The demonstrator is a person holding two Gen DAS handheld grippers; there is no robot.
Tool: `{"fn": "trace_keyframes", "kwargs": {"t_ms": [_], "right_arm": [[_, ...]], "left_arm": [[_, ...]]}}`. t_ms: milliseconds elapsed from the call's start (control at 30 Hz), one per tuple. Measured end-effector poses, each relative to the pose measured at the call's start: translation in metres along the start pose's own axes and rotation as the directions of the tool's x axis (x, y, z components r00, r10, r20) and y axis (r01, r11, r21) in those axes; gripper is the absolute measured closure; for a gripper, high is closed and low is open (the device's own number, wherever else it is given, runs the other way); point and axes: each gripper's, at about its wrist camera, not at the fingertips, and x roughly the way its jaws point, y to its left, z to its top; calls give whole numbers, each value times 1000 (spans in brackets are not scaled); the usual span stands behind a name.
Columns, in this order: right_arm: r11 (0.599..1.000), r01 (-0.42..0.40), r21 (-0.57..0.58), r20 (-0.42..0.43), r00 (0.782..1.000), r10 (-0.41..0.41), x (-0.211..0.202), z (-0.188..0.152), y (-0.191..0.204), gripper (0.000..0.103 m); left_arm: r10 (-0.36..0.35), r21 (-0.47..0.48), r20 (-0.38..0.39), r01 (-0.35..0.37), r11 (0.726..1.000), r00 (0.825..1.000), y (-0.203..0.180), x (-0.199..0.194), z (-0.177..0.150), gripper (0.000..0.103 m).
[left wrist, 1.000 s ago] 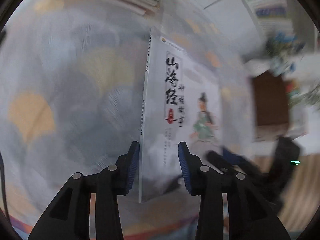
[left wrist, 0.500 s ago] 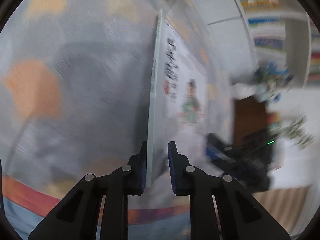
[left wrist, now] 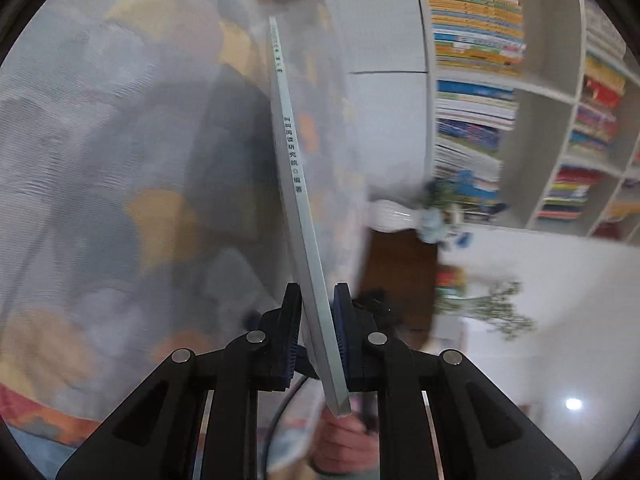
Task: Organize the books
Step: 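Lift the white Shanhaijing book with both grippers and turn it upright, then carry the Shanhaijing book onto the stacked books and lower it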
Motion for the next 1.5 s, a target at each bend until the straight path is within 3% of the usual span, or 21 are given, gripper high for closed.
{"fn": "trace_keyframes", "kwargs": {"t_ms": [67,167,200,300,367,433,533,633,733,900,1033,1167,1267,1367,1500], "right_arm": [[997,-68,19,-7,998,68,5,11,-1,35],[995,-101,1,19,995,101,7,23,6,48],[996,-86,-10,22,996,87,11,24,12,57],[986,79,-145,54,996,-72,18,17,41,61],[938,238,-253,99,971,-220,27,4,60,63],[887,337,-316,145,941,-306,33,-10,73,63],[802,450,-394,233,892,-386,39,-30,93,63],[708,529,-467,322,848,-421,40,-51,118,63],[651,563,-509,381,826,-415,36,-68,139,63],[634,566,-527,436,821,-370,32,-76,172,62],[578,588,-566,516,799,-308,57,-68,229,62],[582,568,-582,533,807,-254,90,-38,274,61],[612,560,-558,532,808,-253,130,-1,289,61],[611,576,-544,528,800,-284,161,26,298,61],[633,583,-509,524,793,-310,184,54,300,61]], "left_arm": [[-16,-21,-3,16,1000,1000,3,1,3,90],[-21,-68,-12,20,998,1000,10,0,7,90],[17,-51,-12,-18,999,1000,9,1,3,90],[217,72,3,-217,974,976,-10,7,-3,90],[331,168,26,-330,929,943,-22,9,-7,90],[444,296,70,-444,846,893,-39,15,-15,90],[487,408,90,-478,778,869,-55,16,-25,90],[469,473,87,-451,757,879,-69,11,-28,90],[420,504,64,-392,769,905,-83,0,-23,87],[383,565,75,-356,744,921,-112,-25,-2,80],[340,609,103,-330,721,935,-136,-54,50,80],[339,634,131,-342,694,932,-145,-73,113,80],[371,635,167,-388,668,913,-138,-77,161,81],[372,603,140,-377,703,918,-124,-77,202,81],[369,592,119,-364,719,922,-114,-73,239,81]]}}
